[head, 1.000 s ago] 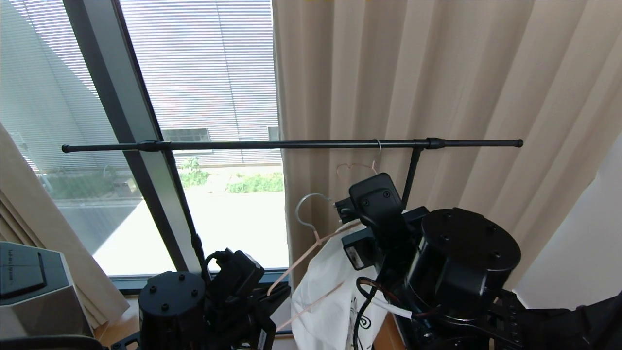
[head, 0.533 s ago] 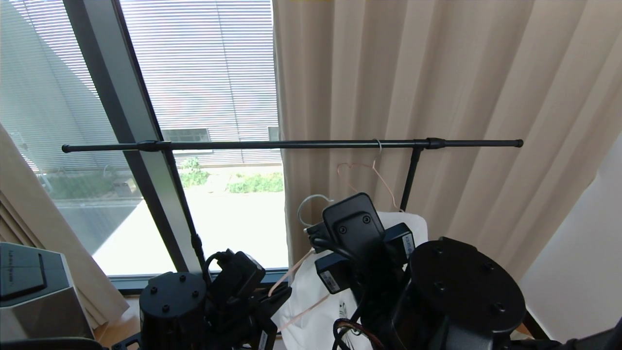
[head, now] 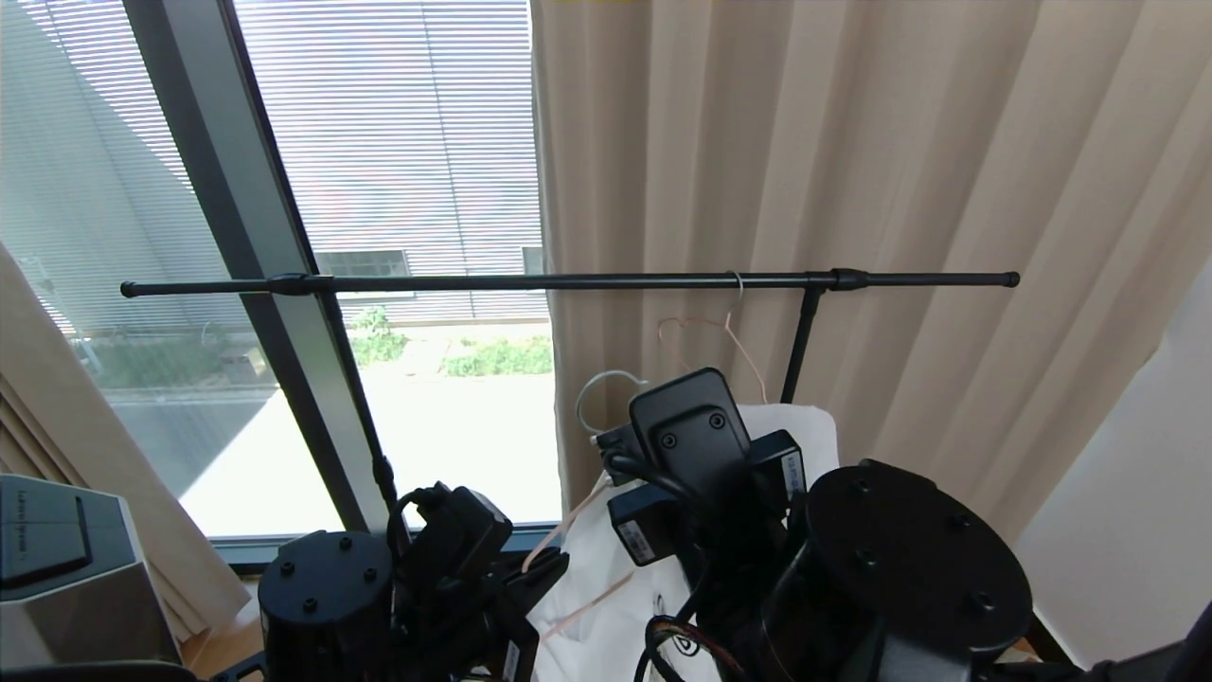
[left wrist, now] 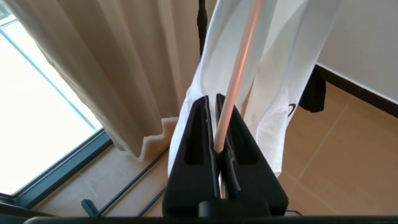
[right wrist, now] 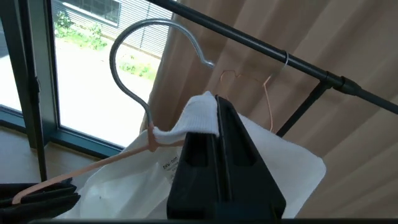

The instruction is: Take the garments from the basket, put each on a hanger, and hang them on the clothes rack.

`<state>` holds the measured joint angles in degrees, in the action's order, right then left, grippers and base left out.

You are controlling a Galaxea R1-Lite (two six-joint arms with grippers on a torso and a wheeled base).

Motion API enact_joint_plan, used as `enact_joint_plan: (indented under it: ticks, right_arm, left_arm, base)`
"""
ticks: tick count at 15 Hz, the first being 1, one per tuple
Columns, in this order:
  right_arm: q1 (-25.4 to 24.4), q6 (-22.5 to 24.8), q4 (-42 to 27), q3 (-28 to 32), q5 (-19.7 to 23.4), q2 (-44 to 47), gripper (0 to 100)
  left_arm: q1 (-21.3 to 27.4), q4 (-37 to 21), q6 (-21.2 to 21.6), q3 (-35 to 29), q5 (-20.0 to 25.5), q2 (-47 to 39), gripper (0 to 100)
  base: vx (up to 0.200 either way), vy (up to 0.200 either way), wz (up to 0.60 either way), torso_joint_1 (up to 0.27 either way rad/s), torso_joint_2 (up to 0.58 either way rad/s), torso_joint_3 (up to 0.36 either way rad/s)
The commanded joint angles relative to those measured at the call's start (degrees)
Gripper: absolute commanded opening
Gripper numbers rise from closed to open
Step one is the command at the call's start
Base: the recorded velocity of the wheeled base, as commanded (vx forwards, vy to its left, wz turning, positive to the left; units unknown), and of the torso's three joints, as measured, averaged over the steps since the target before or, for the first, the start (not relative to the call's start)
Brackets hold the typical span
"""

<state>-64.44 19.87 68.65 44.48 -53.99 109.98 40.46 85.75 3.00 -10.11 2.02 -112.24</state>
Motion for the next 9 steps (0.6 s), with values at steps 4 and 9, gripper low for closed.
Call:
enact_joint_plan:
  ticks: [4,9]
  right_arm:
    - [5.6,0.3,0.4,1.1,-0.1,-1.4,100]
    - [8.3,0.4,0.4,1.8,0.2,-2.1,100]
  left_arm:
    - [0.1,1.4,0.2,0.4,0.0,0.3,0]
    - [0.2,4.3,0.3,2.2,0.0,0.1,0]
  base:
    - [0.000,0.000,0.00,0.000,0.00,0.000]
    - [0.000,0.000,0.00,0.000,0.00,0.000]
